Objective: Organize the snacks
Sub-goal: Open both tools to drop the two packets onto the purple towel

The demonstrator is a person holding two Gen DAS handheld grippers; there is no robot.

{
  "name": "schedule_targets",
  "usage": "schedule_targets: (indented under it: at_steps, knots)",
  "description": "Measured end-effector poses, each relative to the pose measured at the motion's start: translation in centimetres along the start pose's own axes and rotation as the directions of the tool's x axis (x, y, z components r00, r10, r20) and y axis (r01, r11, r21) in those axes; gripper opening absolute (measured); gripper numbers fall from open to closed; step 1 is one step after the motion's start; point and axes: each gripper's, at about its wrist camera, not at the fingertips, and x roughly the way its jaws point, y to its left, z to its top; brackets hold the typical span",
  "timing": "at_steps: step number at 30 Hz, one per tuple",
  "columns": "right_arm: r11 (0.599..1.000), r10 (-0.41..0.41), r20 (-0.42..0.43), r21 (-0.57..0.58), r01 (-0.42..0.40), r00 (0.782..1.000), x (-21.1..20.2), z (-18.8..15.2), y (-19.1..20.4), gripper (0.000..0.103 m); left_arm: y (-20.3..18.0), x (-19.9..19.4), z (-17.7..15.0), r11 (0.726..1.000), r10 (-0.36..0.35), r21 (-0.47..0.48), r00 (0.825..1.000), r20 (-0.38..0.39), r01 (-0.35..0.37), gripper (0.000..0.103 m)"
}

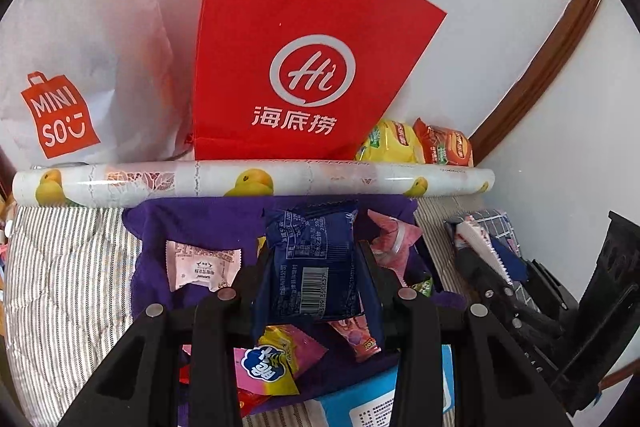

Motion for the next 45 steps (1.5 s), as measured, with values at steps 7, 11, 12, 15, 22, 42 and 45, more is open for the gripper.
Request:
schedule_targets:
  at_steps: [7,11,12,15,22,42,45]
  knots:
    - [0.999,0.027,-0.065,-0.026,-0.029,0.998,3.0,-1.6,0.2,0.053,0.4,0.9,0.0,1.0,0.009,-0.006,1.0,-0.019,-0.009,0.036]
    - [0.999,0.033,-0.109,-0.032,-0.037,0.993,4.6,-2.5,0.2,0.053,0.6,1.6,-0.1,1.0,0.017,-0.012,0.999,-0.034,-0.018,0.036]
    - [0.999,0.037,-0.119,-0.031,-0.041,0.992,4.9,-2.7,0.1,0.054,0.6,1.7,-0.1,1.0,0.019,-0.013,0.999,-0.036,-0.02,0.036]
    - [0.999,0.045,-0.147,-0.022,-0.049,0.988,5.6,-3.1,0.0,0.055,0.8,2.0,-0.1,1.0,0.023,-0.019,0.999,-0.042,-0.024,0.036]
    - [0.999,0.044,-0.168,-0.022,-0.049,0.985,6.2,-3.6,-0.2,0.055,1.0,2.8,-0.2,0.999,0.018,-0.029,0.998,-0.063,-0.02,0.036]
    - [0.998,0.042,-0.084,0.047,-0.039,0.996,3.7,-3.6,-2.6,0.055,-0.2,6.9,-1.9,0.999,0.047,-0.001,0.976,-0.211,-0.048,0.037]
    - [0.998,0.042,-0.084,0.059,-0.037,0.996,3.7,-3.6,-2.9,0.055,-0.3,7.2,-2.1,0.998,0.055,0.008,0.973,-0.223,-0.054,0.037]
